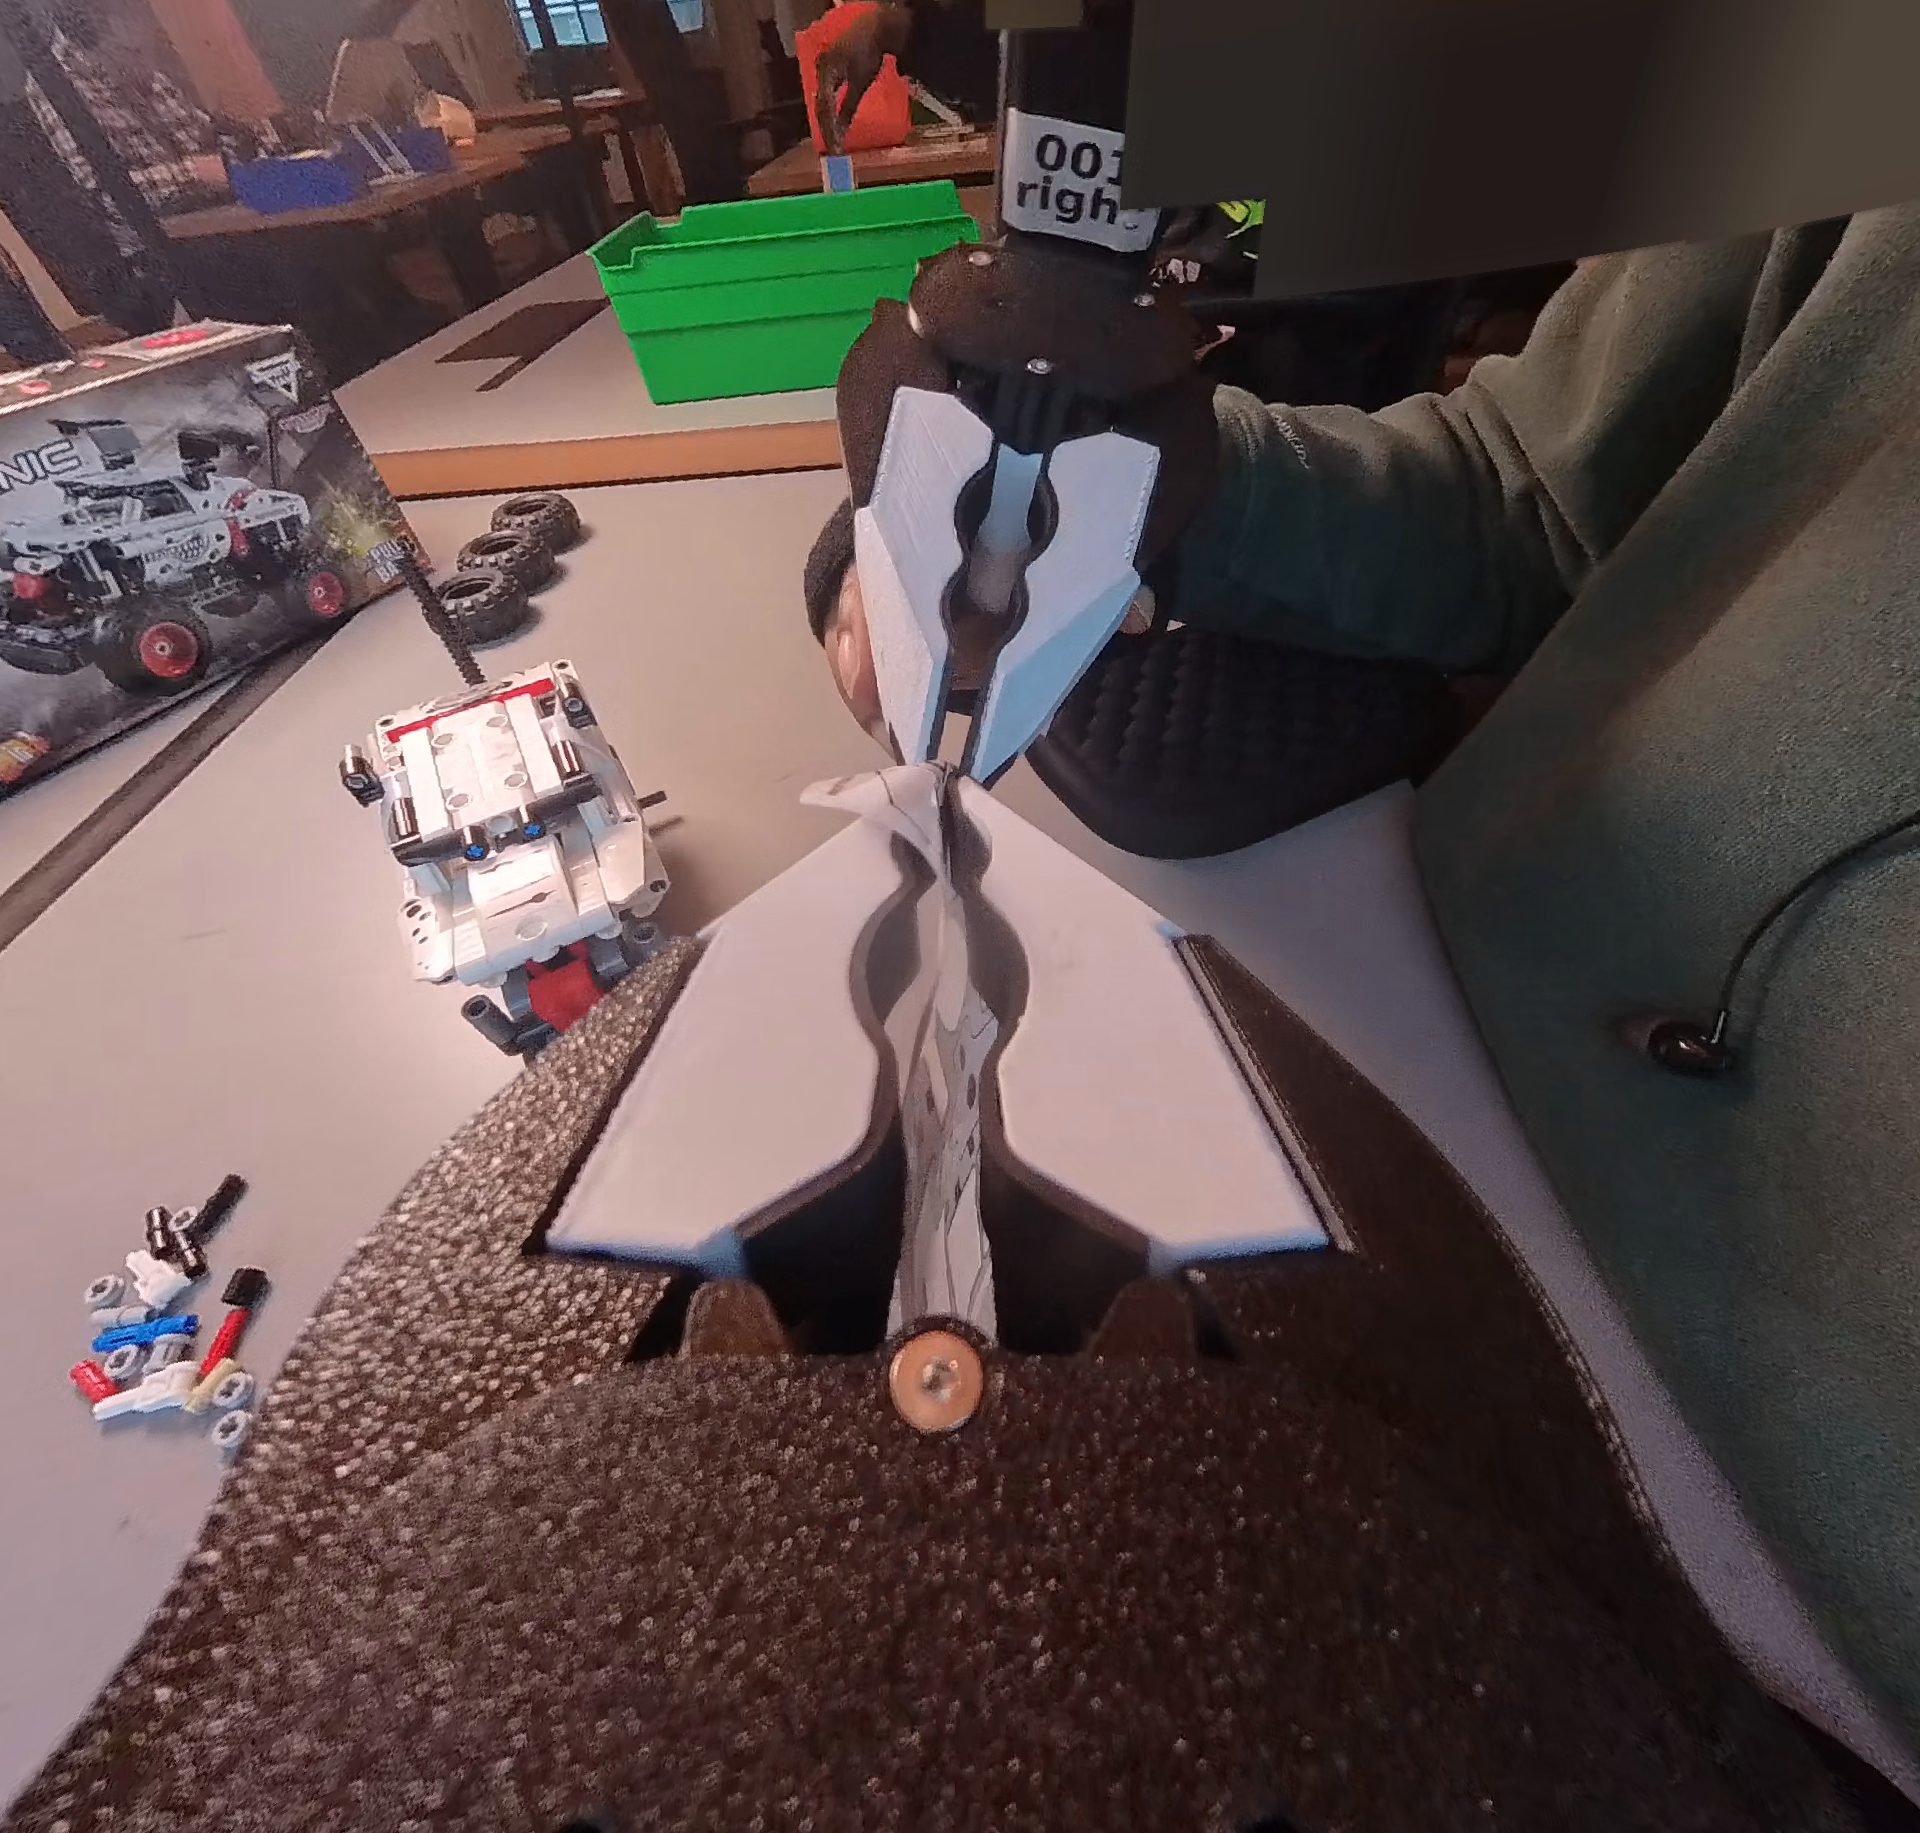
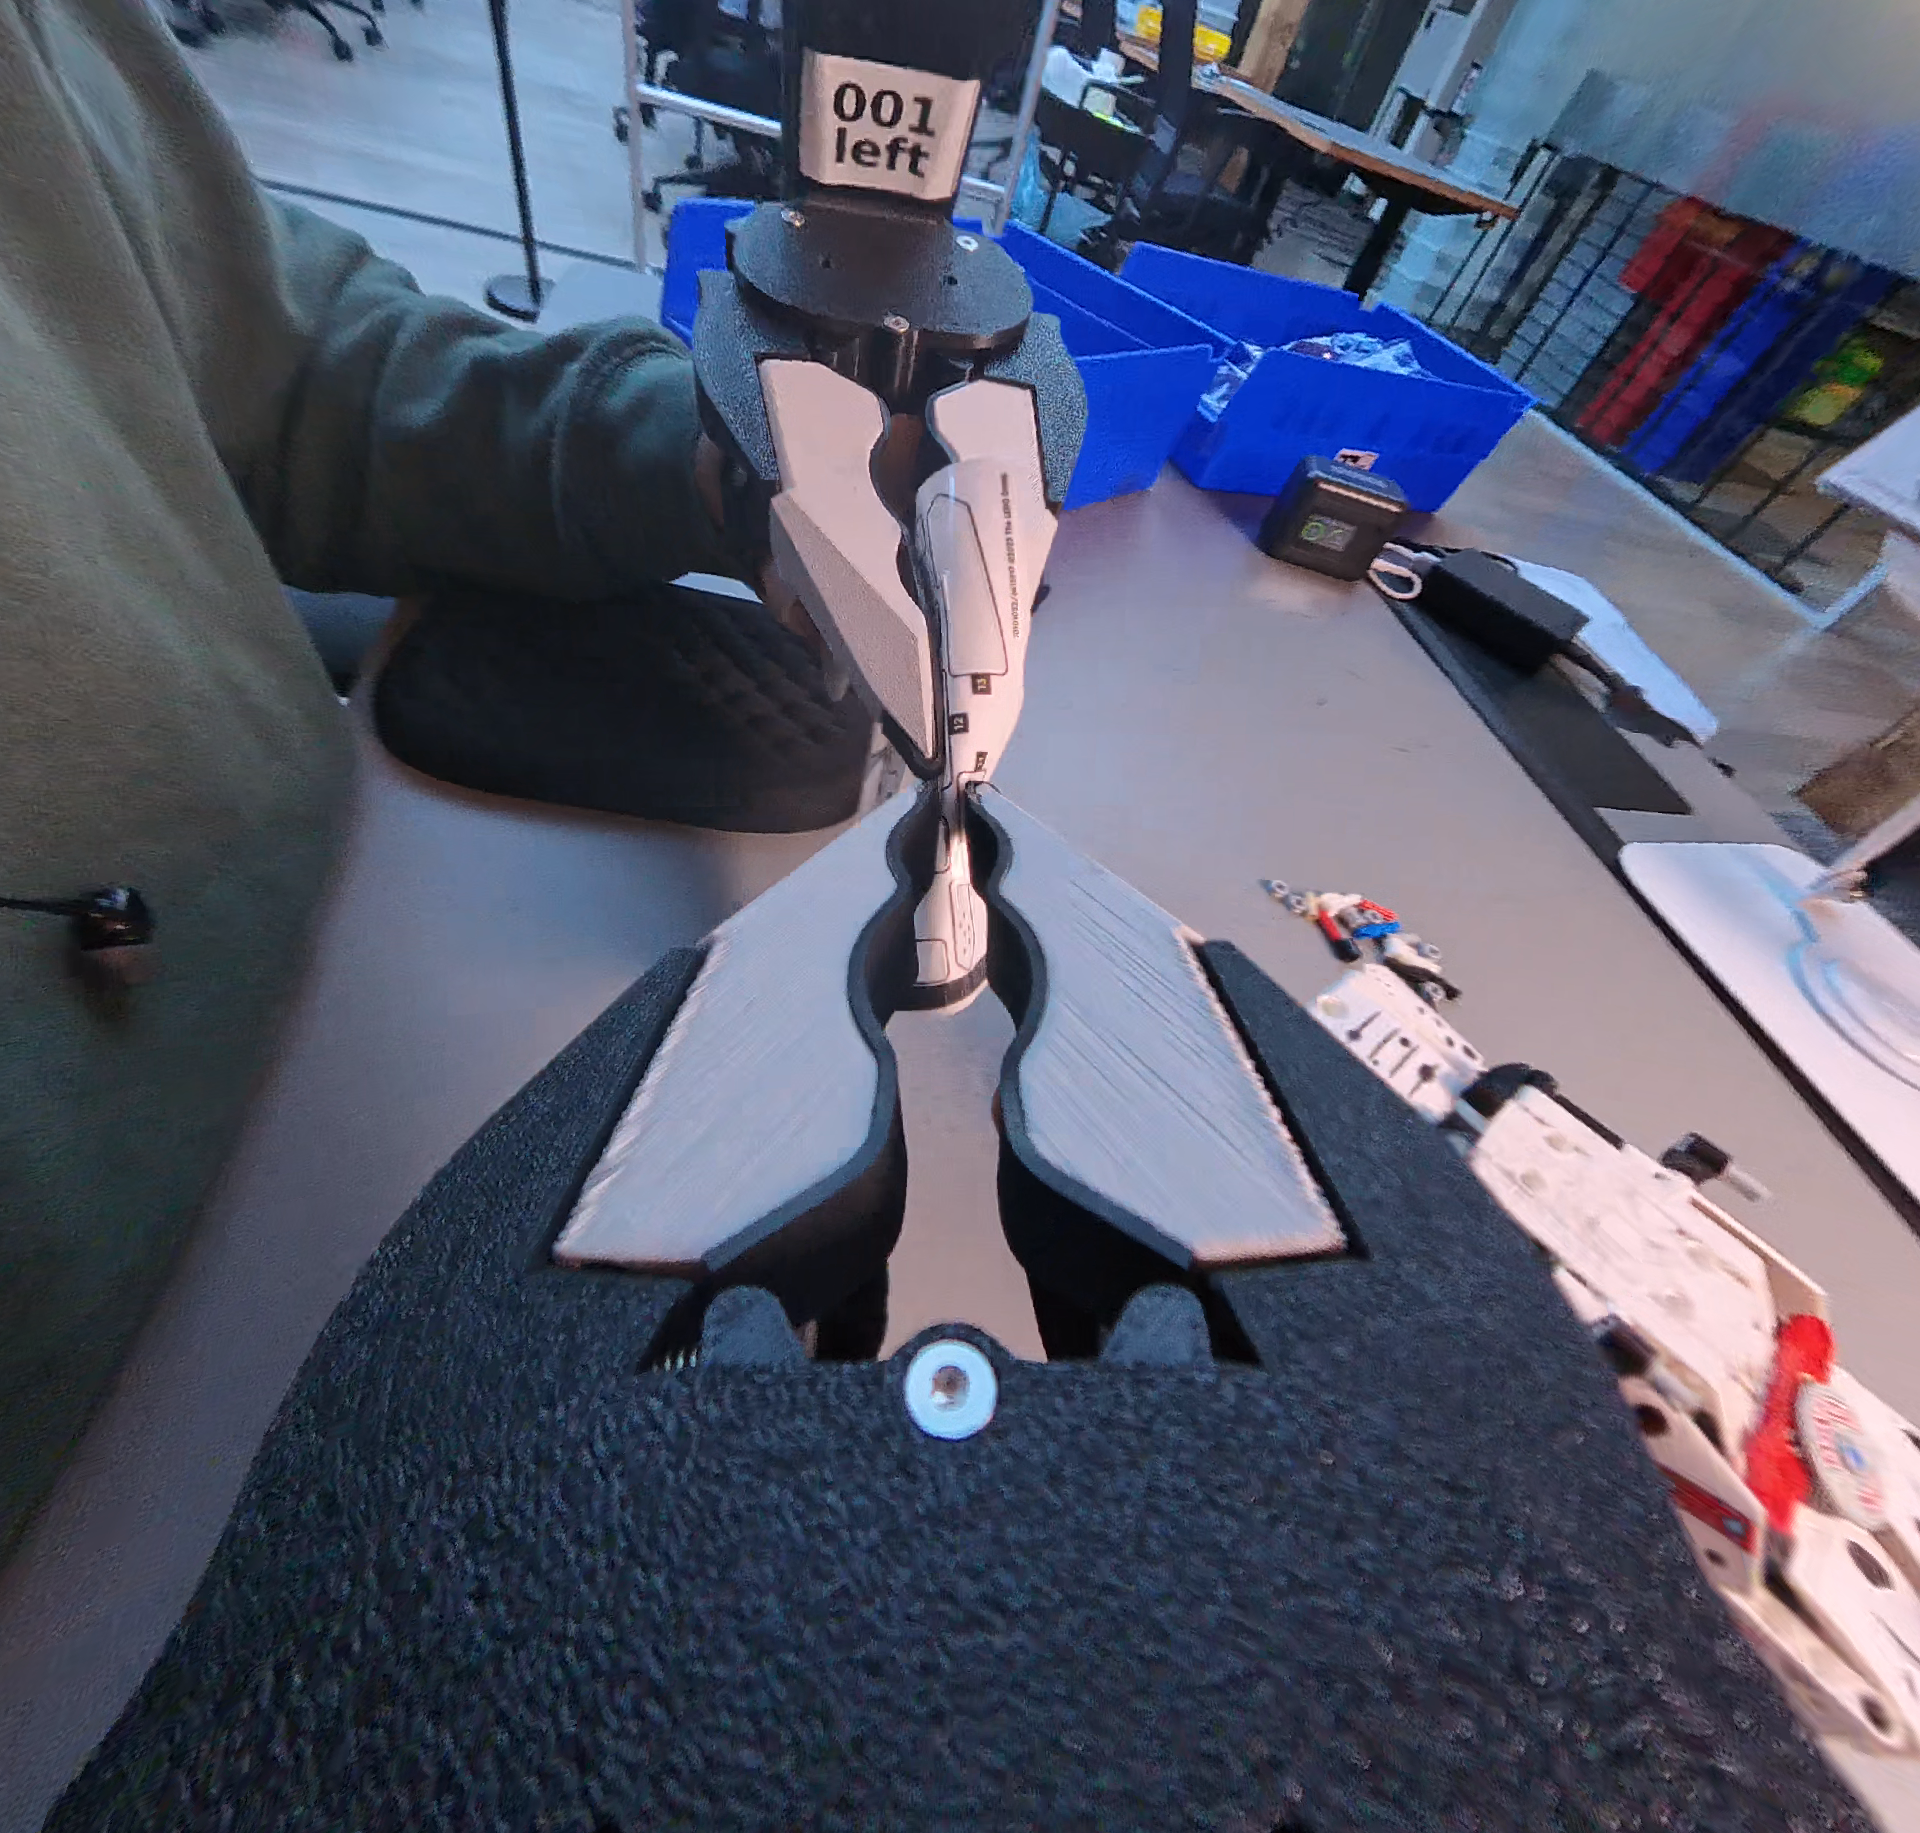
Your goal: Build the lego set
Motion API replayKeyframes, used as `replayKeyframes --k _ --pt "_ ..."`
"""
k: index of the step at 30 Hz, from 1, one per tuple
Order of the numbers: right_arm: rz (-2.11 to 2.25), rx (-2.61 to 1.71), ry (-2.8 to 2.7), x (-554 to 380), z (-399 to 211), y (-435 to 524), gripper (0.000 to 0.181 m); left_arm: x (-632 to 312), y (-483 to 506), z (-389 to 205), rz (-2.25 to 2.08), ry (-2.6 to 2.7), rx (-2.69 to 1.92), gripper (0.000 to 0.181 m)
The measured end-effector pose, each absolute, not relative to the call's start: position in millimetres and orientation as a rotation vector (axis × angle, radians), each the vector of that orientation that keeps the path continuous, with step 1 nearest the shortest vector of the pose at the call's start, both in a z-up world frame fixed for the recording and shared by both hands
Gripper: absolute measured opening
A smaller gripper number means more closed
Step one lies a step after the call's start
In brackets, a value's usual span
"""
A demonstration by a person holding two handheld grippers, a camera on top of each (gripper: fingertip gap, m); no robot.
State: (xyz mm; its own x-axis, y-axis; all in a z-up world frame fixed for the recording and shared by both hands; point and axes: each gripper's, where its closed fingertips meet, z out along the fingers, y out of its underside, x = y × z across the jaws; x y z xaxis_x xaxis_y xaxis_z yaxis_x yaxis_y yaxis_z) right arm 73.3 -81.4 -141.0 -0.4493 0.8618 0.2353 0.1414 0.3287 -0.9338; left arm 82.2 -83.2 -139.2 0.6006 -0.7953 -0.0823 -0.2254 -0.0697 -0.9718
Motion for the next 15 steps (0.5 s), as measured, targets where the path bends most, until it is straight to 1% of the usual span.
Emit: replayKeyframes --k 9,15 --pt "1.412 -0.941 -1.832 79.1 -144.7 -87.6 0.002 84.3 -86.7 -145.9 -0.49 0.958 -1.597 0.0" --pt "1.414 -0.945 -1.872 83.2 -147.6 -89.1 0.001 88.7 -88.6 -149.2 -0.35 1.042 -1.569 0.0"
